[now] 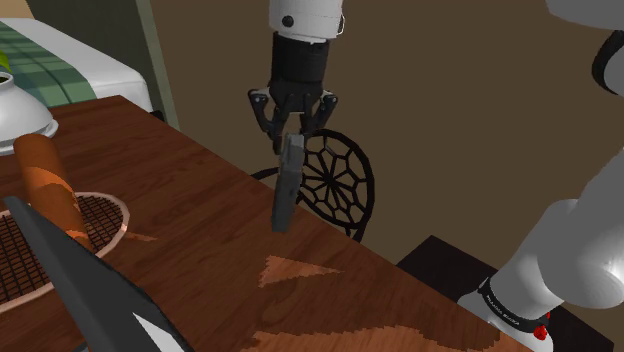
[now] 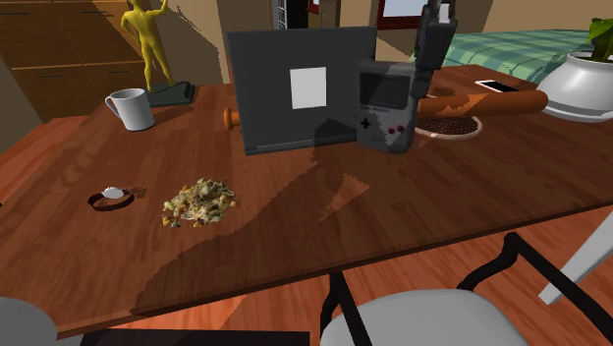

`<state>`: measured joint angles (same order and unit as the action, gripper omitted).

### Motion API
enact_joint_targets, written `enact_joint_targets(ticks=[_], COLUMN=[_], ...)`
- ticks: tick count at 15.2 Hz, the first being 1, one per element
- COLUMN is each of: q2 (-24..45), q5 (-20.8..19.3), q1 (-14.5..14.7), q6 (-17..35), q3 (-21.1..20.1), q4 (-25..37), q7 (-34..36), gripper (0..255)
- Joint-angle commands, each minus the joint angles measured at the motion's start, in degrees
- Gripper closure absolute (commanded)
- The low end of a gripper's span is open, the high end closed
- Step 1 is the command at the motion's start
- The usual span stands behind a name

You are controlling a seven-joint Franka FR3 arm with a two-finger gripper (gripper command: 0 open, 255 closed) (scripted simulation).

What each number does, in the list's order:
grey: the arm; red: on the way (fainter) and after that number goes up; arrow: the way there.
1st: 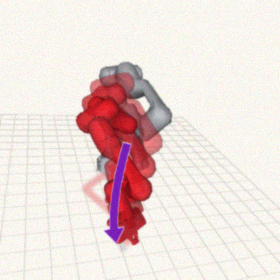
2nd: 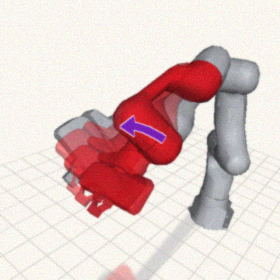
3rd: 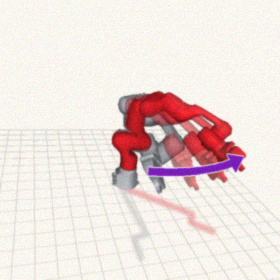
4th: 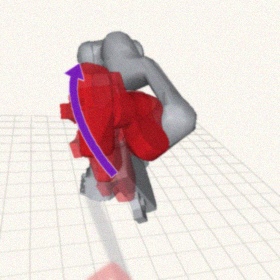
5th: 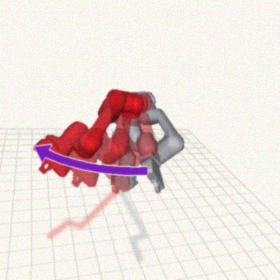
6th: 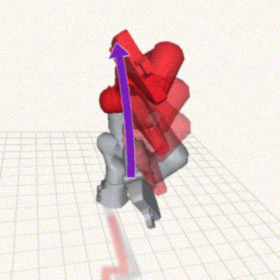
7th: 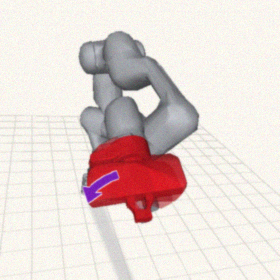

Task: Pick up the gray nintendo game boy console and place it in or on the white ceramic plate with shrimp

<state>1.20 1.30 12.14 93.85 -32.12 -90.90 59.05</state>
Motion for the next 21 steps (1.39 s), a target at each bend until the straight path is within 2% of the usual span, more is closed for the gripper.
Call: enact_joint_targets(ticks=[1, 11, 21], q2=[-4.5, -23.6, -38.5], q5=[2.4, 12.2, 19.7], q1=[-0.1, 3.9, 10.3], q6=[0.3, -2.1, -8.4], q3=[-0.1, 0.1, -0.7], q4=[-4.1, -18.1, -24.6], q7=[-0.1, 1.9, 8.1], gripper=[255, 255, 255])
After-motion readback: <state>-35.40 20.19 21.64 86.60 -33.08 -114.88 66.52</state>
